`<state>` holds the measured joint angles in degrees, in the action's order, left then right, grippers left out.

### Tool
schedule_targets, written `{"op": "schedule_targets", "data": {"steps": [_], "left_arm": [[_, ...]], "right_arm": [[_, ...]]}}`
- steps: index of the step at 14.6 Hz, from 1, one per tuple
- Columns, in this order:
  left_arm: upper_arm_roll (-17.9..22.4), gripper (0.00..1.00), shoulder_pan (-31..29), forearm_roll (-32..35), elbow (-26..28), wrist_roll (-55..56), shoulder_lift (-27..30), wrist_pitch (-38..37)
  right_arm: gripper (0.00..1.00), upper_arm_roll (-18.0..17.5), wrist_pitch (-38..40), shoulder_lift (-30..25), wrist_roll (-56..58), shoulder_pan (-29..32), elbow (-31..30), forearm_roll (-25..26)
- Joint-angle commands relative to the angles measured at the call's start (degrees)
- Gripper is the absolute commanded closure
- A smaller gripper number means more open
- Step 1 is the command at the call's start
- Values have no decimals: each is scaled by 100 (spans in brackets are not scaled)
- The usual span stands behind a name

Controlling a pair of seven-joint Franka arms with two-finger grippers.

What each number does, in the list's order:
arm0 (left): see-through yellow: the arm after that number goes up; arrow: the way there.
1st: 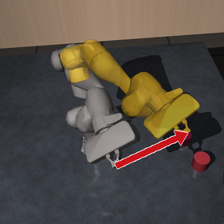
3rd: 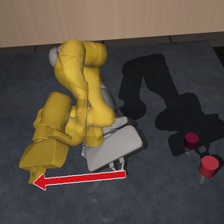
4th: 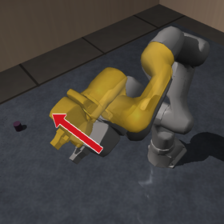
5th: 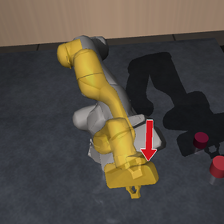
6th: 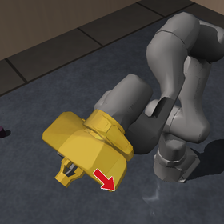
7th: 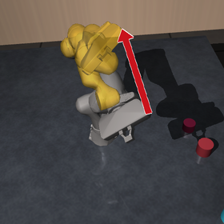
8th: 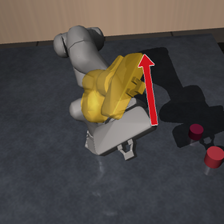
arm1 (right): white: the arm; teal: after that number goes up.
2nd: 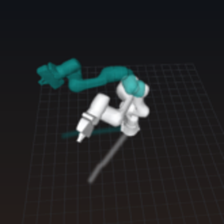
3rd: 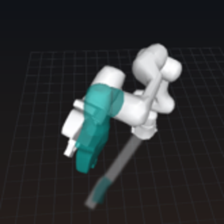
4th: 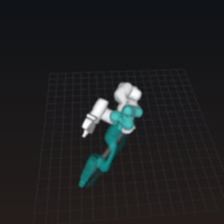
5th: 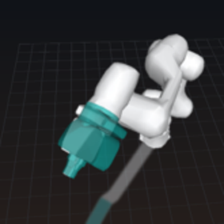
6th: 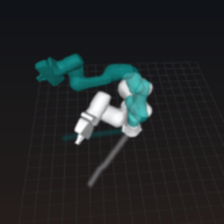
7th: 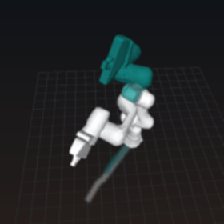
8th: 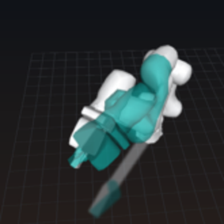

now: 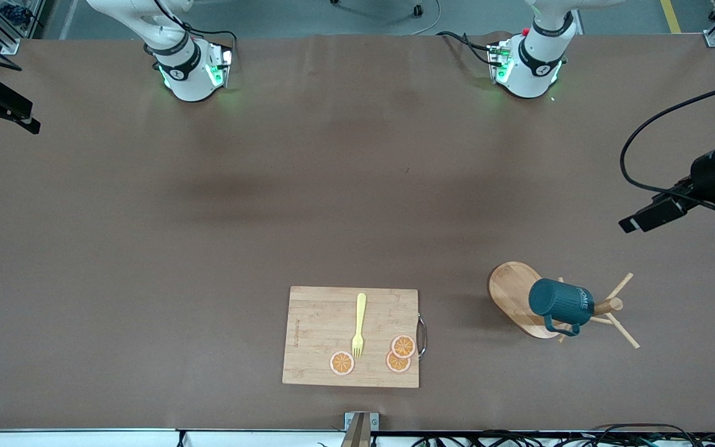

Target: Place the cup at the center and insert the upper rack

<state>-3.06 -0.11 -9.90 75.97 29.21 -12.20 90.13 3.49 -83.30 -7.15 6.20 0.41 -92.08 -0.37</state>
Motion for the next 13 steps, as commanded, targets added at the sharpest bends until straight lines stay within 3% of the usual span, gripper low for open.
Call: {"op": "schedule_targets", "data": {"steps": [1,5,7,11,13], "left_arm": [[-90,0,-59,453,522,-818,612,-407],[-142,0,-50,901,1724,-1031,1666,-576],[-440,0,-50,1165,2174,-1049,2019,-471],[-468,0,-33,1175,2798,-1748,2449,186],[-433,0,-59,1079,2818,-2068,2460,285]], "right_arm": [[0,-24,-11,-163,-76,29,-153,-25],[0,-15,7,-172,-373,29,-153,-25],[0,-24,7,-172,-392,29,-153,-25],[0,-15,7,-163,-383,29,-153,-25],[0,-15,68,-163,-331,29,-153,-25]]}}
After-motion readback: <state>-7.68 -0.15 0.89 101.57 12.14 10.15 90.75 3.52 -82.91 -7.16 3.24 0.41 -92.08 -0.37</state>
